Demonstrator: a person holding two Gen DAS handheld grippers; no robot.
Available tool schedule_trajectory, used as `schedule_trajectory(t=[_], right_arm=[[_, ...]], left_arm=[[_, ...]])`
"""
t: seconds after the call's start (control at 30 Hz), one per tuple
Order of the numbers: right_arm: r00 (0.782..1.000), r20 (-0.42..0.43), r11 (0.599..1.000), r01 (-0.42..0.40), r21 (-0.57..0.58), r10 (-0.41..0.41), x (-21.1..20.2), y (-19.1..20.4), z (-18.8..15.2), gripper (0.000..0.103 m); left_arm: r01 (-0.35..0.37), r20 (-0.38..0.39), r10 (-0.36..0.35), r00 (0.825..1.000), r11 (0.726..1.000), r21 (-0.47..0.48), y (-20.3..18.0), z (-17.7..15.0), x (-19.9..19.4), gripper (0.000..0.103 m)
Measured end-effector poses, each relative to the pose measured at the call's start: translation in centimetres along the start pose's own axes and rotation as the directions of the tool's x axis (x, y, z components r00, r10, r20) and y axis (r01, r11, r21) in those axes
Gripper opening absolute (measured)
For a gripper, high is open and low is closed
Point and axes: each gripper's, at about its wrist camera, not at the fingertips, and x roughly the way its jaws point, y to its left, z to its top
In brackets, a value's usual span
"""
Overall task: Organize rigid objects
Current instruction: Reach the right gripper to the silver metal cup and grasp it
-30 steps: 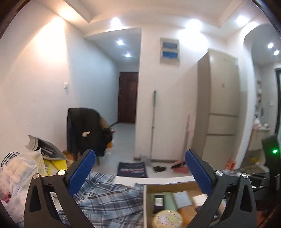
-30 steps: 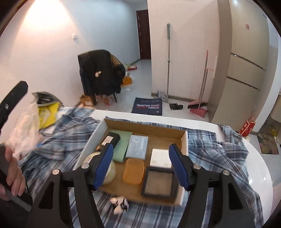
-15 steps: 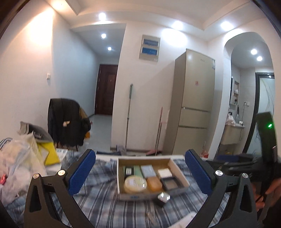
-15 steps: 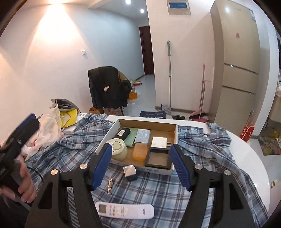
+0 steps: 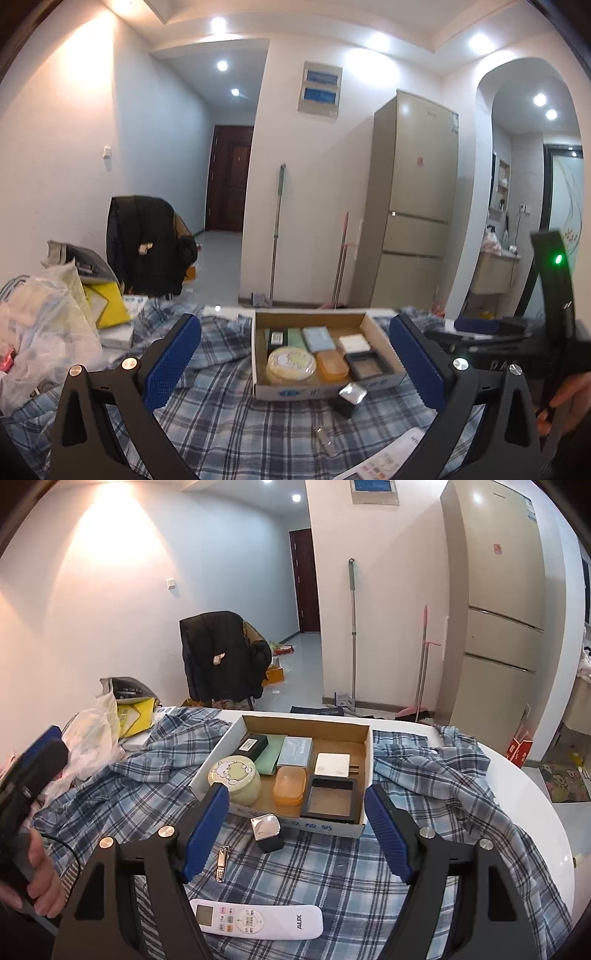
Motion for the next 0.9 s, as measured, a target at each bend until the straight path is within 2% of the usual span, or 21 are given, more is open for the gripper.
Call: schedule_trajectory(t=[0.17, 0.33, 0.53, 0.67, 0.77, 0.83, 0.9], right_arm=[[0.998, -0.057, 1.0, -0.001, -0.026, 0.0, 2.7, 0.9, -0.6, 0.075], [0.993, -0.116, 0.999, -0.002, -0.054, -0.004, 5.5, 1.2, -1.5, 0.075], [0.985, -0.169, 0.994, 0.018, -0.108, -0.036, 8.5, 1.6, -2.7, 0.074], [0.981, -0.192, 0.988, -0.011, -0.152, -0.018, 9.8, 2.2, -3.2, 0.069], [0.975, -0.224, 0.984, -0.051, -0.173, 0.011, 10.8, 2.7, -3.5, 0.06], [0.963, -0.264, 0.98, -0.106, -0.17, 0.058, 11.6, 3.0, -3.8, 0.055], [0.949, -0.299, 0.972, -0.158, -0.171, 0.102, 12.2, 3.3, -4.0, 0.046]], left_arm=[[-0.005, -0.101, 0.006, 0.995, 1.0, 0.012, 0.5, -1.9, 2.9, 0.103], [-0.015, -0.123, 0.017, 0.992, 1.0, 0.019, 1.4, -3.9, 4.6, 0.103], [-0.069, -0.135, 0.07, 0.988, 0.997, 0.017, 2.7, -4.6, 5.8, 0.103], [-0.066, -0.147, 0.064, 0.987, 0.998, -0.009, 3.2, -4.7, 6.1, 0.103], [-0.063, -0.171, 0.063, 0.983, 0.998, 0.002, 3.1, -5.1, 6.6, 0.103], [-0.062, -0.18, 0.064, 0.982, 0.998, 0.014, 2.8, -5.2, 6.8, 0.103], [-0.059, -0.186, 0.062, 0.981, 0.998, 0.019, 2.7, -5.3, 6.9, 0.103]])
